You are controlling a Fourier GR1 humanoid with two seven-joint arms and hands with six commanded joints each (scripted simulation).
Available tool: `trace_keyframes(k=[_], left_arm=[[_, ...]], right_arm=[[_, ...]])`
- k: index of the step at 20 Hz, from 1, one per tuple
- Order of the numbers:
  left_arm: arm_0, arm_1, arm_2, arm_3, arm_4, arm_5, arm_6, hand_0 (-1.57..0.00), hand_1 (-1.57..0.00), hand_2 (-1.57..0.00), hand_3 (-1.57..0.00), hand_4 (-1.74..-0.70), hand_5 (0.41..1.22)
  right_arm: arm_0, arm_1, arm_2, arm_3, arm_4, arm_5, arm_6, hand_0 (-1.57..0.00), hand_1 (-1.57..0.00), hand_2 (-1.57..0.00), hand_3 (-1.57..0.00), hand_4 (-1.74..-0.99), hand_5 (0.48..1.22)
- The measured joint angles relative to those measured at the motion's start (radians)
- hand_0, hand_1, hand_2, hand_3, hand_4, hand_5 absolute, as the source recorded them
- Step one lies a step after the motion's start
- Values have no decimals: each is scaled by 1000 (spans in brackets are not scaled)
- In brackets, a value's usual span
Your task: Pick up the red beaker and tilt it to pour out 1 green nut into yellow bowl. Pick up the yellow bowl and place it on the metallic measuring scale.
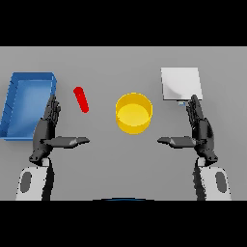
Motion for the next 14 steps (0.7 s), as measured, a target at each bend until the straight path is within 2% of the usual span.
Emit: trace_keyframes(k=[6, 7, 8, 10, 14], left_arm=[[-7, 17, 15, 11, 10, -7, 3, 1, 1, 1, 1, -1151, 599], [25, 45, -12, -19, -28, -20, -21, 1, 1, 1, 1, -1156, 599], [48, 63, -32, -50, -50, -31, -32, 1, 1, 1, 1, -1158, 599], [59, 79, -51, -96, -64, -37, 9, 1, 1, 1, 1, -1163, 599], [67, 88, -71, -111, -93, -38, 34, 1, 1, 1, 1, -1161, 602]], right_arm=[[-4, -5, -2, -4, -1, 0, 3, 1, 1, 1, 1, -1167, 599], [37, -48, 42, -39, 116, -30, -82, 1, 1, 1, 1, -1163, 595], [61, -64, 70, -55, 190, -55, -104, 1, 1, 1, 1, -1162, 594], [81, -66, 109, -92, 272, -87, -89, 1, 1, 1, 1, -1159, 590], [94, -68, 113, -116, 278, -87, -70, 1, 1, 1, 1, -1192, 600]])
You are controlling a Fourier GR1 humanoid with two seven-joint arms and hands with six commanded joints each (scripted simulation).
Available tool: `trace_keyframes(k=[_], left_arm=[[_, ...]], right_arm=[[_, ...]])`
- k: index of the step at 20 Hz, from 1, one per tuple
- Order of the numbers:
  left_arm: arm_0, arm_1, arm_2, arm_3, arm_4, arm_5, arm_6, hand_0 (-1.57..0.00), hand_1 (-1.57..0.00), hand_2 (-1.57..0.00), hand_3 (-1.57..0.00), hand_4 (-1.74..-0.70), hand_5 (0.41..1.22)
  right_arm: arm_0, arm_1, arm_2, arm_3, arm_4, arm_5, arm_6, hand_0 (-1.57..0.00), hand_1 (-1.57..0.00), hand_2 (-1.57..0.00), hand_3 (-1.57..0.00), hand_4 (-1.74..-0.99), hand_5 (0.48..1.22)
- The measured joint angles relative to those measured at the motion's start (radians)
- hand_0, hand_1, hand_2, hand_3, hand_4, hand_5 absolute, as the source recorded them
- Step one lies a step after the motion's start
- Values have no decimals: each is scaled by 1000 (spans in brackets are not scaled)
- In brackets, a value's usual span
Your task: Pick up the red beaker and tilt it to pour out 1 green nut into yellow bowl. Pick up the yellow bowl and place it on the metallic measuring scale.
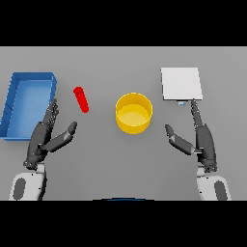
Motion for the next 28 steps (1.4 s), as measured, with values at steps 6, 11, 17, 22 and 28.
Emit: trace_keyframes(k=[6, 11, 17, 22, 28], left_arm=[[-94, -16, -4, 145, -45, 14, -13, 1, 1, 1, 1, -1219, 622], [-219, -16, 22, 314, -74, 37, -69, 1, 1, 1, 1, -1248, 650], [-367, -22, 60, 505, -80, 53, -98, 1, 1, 1, 1, -1280, 682], [-451, -30, 71, 604, -94, 69, -126, 1, 1, 1, 1, -1297, 690], [-546, -27, 100, 723, -88, 65, -121, 1, 1, 1, 1, -1297, 686]], right_arm=[[8, -3, -2, -2, -27, 26, -12, 1, 1, 1, 1, -1246, 627], [15, 6, 0, -5, -52, 43, -41, 1, 1, 1, 1, -1280, 634], [17, -6, -10, -6, -50, 40, -33, 1, 1, 1, 1, -1266, 635], [4, -5, -15, -10, -52, 35, -17, 1, 1, 1, 1, -1271, 646], [19, 1, -11, -21, -60, 40, -17, 1, 1, 1, 1, -1268, 639]])
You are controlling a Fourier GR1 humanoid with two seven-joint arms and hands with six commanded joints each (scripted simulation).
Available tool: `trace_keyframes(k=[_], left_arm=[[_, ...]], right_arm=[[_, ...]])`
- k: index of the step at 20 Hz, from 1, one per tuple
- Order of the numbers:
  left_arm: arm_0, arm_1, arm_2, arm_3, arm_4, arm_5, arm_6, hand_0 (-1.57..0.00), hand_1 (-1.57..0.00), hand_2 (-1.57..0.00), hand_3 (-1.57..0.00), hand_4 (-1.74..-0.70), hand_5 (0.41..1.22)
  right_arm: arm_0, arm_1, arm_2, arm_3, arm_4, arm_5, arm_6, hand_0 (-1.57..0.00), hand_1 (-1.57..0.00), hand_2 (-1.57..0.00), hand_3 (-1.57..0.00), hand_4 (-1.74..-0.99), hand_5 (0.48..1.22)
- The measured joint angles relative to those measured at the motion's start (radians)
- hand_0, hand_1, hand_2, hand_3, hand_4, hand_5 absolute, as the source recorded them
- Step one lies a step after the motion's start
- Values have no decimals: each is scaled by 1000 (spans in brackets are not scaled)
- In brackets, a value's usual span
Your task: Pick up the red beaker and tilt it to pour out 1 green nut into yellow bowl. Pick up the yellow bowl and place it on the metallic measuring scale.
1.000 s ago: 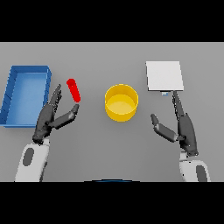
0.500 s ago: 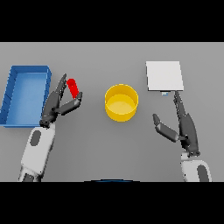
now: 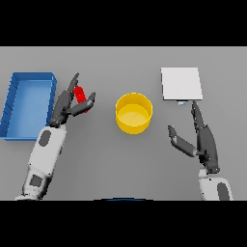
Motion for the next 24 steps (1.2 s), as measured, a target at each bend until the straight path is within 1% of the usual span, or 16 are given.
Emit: trace_keyframes(k=[1, 3, 5, 6, 7, 8, 9, 10, 12, 13, 14, 15, 17, 20, 23, 24], left_arm=[[-7, -8, -1, 8, 2, -1, -19, 1, 1, 1, 1, -1309, 688], [-18, -6, 16, 35, 16, -7, -53, 1, 1, 1, 1, -1329, 695], [-21, -11, 22, 56, 20, -8, -79, 1, 1, 0, 1, -1348, 704], [-45, -19, 34, 82, 26, 1, -79, 1, -26, -67, -31, -1378, 724], [-52, -30, 45, 90, 39, 8, -92, -119, -146, -182, -124, -1410, 750], [-65, -40, 56, 104, 45, 23, -94, -285, -328, -364, -292, -1449, 783], [-78, -48, 66, 110, 56, 26, -89, -441, -481, -523, -547, -1448, 871], [-77, -54, 68, 114, 53, 42, -82, -662, -699, -733, -724, -1500, 941], [-82, -45, 62, 125, 30, 58, -74, -989, -1013, -1034, -926, -1575, 1042], [-92, -44, 51, 127, 13, 60, -62, -1106, -1125, -1142, -974, -1603, 1078], [-94, -46, 42, 142, 8, 56, -106, -1199, -1214, -1228, -1093, -1571, 1106], [-85, -41, 35, 140, 4, 54, -130, -1273, -1285, -1296, -1189, -1544, 1129], [-94, -43, 39, 143, 0, 45, -102, -1380, -1388, -1395, -1326, -1505, 1162], [-99, -48, 50, 139, 19, 50, -93, -1473, -1477, -1481, -1446, -1620, 1140], [-94, -67, 58, 100, 57, 80, -137, -1521, -1523, -1525, -1507, -1679, 1122], [-86, -65, 60, 77, 68, 86, -132, -1531, -1533, -1534, -1520, -1692, 1118]], right_arm=[[-6, 0, -3, 3, -3, 0, 18, 1, 1, 1, 1, -1269, 640], [-5, -13, -9, -1, -6, 4, 3, 1, 1, 1, 1, -1264, 640], [-12, -14, -16, 9, -7, -1, 13, 1, 1, 1, 1, -1261, 641], [-3, -10, -6, -2, 1, 0, 1, 1, 1, 1, 1, -1259, 642], [9, -10, -3, -6, 2, 2, -13, 1, 1, 1, 1, -1260, 642], [-4, -11, -7, -3, -1, 1, 9, 1, 1, 1, 1, -1258, 644], [-1, -10, -10, 9, 5, -6, 7, 1, 1, 1, 1, -1257, 645], [4, -8, -7, 11, 8, -7, -8, 1, 1, 1, 1, -1255, 644], [-8, -11, -10, 2, 3, -5, 5, 1, 1, 1, 1, -1254, 645], [-11, -8, -9, 13, 6, -7, 6, 1, 1, 1, 1, -1252, 644], [2, -9, -7, 9, 10, -7, -1, 1, 1, 1, 1, -1250, 643], [3, -6, -7, 9, 11, -12, -5, 1, 1, 1, 1, -1254, 644], [9, -1, -3, 4, 5, -6, -6, 1, 1, 1, 1, -1257, 645], [8, -7, -9, -6, -5, 0, 4, 1, 1, 1, 1, -1260, 643], [1, -4, -2, -9, 5, -4, 2, 1, 1, 1, 1, -1258, 646], [2, -8, -6, 4, 9, -8, 3, 1, 1, 1, 1, -1259, 647]])
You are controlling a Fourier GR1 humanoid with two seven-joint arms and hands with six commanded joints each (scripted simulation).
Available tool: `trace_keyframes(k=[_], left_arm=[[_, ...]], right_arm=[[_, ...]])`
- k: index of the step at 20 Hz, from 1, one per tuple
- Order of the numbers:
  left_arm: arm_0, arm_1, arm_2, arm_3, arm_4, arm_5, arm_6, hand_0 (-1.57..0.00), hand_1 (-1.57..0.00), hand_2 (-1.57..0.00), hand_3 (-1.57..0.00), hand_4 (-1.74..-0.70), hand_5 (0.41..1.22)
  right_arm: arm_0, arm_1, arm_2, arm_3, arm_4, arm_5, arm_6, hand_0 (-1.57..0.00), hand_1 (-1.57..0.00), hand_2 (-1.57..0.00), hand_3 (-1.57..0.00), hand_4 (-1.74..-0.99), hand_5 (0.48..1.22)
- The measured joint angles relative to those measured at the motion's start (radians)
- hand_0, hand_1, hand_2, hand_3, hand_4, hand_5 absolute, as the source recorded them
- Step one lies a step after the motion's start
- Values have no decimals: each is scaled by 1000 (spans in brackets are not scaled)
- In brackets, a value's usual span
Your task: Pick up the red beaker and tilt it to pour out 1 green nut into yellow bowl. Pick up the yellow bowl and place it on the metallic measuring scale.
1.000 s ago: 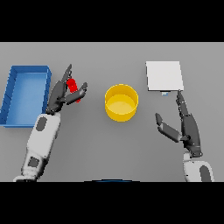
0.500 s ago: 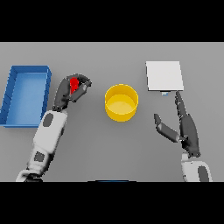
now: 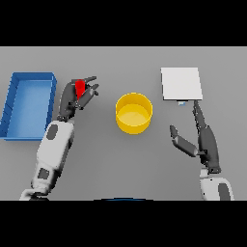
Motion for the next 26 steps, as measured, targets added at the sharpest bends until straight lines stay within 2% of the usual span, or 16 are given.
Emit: trace_keyframes(k=[5, 7, 9, 11, 13, 15, 18, 19, 22, 23, 25, 26], left_arm=[[0, 39, -88, -120, -56, 9, 74, -1558, -1558, -1559, -1554, -1725, 1117], [-28, 87, -150, -163, -116, -12, 178, -1563, -1563, -1563, -1560, -1731, 1124], [-29, 121, -214, -189, -168, -41, 220, -1564, -1565, -1565, -1562, -1733, 1122], [-35, 133, -255, -204, -200, -50, 258, -1564, -1565, -1565, -1562, -1733, 1112], [-43, 140, -287, -210, -224, -50, 287, -1564, -1565, -1565, -1562, -1733, 1112], [-54, 147, -325, -215, -260, -42, 320, -1567, -1567, -1567, -1565, -1736, 1117], [-112, 191, -416, -198, -381, -46, 415, -1569, -1569, -1569, -1568, -1738, 1133], [-121, 199, -457, -198, -425, -52, 439, -1569, -1569, -1569, -1569, -1739, 1132], [-185, 226, -574, -169, -549, -87, 474, -1570, -1570, -1570, -1570, -1740, 1161], [-198, 249, -598, -171, -573, -105, 468, -1570, -1570, -1570, -1570, -1740, 1173], [-240, 266, -638, -160, -616, -133, 475, -1571, -1571, -1571, -1570, -1740, 1190], [-263, 270, -660, -147, -638, -146, 481, -1571, -1571, -1571, -1571, -1691, 1196]], right_arm=[[1, -6, 1, 5, 10, -2, -28, 1, 1, 1, 1, -1261, 661], [-7, -2, 4, 4, 13, -5, -17, 1, 1, 1, 1, -1253, 666], [4, -11, 7, -13, 21, -3, -18, 1, 1, 1, 1, -1256, 674], [-1, -6, 8, -1, 26, -7, 3, 1, 1, 1, 1, -1256, 678], [21, -23, 2, -10, 18, 7, -17, 1, 1, 1, 1, -1256, 678], [-3, -12, 5, 1, 21, 0, 7, 1, 1, 1, 1, -1255, 681], [15, -1, 15, -12, 21, 2, -10, 1, 1, 1, 1, -1254, 687], [1, -4, 8, -8, 15, 2, 6, 1, 1, 1, 1, -1255, 689], [4, 3, 16, -14, 18, 5, 13, 1, 1, 1, 1, -1267, 698], [1, -5, 11, -14, 19, 4, 22, 1, 1, 1, 1, -1270, 700], [16, -6, 14, -26, 16, 9, 10, 1, 1, 1, 1, -1274, 704], [12, -1, 17, -27, 20, 6, 16, 1, 1, 1, 1, -1282, 705]])
